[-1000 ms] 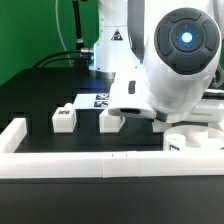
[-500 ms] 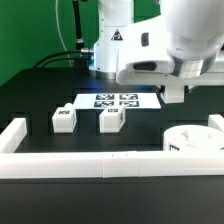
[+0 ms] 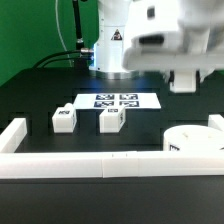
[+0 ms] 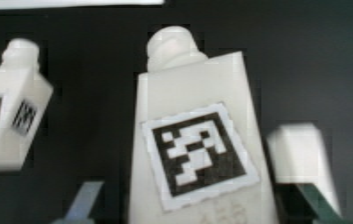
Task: Assemble stool
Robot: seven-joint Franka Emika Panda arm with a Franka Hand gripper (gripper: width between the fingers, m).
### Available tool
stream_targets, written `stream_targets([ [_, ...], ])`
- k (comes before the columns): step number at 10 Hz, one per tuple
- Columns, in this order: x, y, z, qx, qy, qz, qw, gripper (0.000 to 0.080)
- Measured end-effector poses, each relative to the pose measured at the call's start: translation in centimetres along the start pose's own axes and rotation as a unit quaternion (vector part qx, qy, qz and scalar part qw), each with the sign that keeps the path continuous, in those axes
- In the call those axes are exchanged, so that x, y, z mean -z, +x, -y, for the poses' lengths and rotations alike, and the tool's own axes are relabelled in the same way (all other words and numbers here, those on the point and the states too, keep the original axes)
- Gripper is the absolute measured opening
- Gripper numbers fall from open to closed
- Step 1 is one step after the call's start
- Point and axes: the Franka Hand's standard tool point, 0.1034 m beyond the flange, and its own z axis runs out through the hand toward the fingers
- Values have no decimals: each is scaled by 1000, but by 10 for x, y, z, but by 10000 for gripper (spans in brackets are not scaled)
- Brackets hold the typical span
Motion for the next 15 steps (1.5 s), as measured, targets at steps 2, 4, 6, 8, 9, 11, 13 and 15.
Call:
stream_targets([
  [2,25,3,1,9,5,-79,997,325],
  [4,25,8,3,9,10,-141,990,325],
  [6,33,16,10,9,14,-213,977,325],
  [8,56,31,25,33,13,-280,959,325],
  [9,66,35,28,27,17,-319,947,325],
  [11,67,36,35,29,20,-377,926,325],
  [13,64,39,37,32,25,-417,908,325],
  [15,64,44,27,39,48,-426,903,325],
])
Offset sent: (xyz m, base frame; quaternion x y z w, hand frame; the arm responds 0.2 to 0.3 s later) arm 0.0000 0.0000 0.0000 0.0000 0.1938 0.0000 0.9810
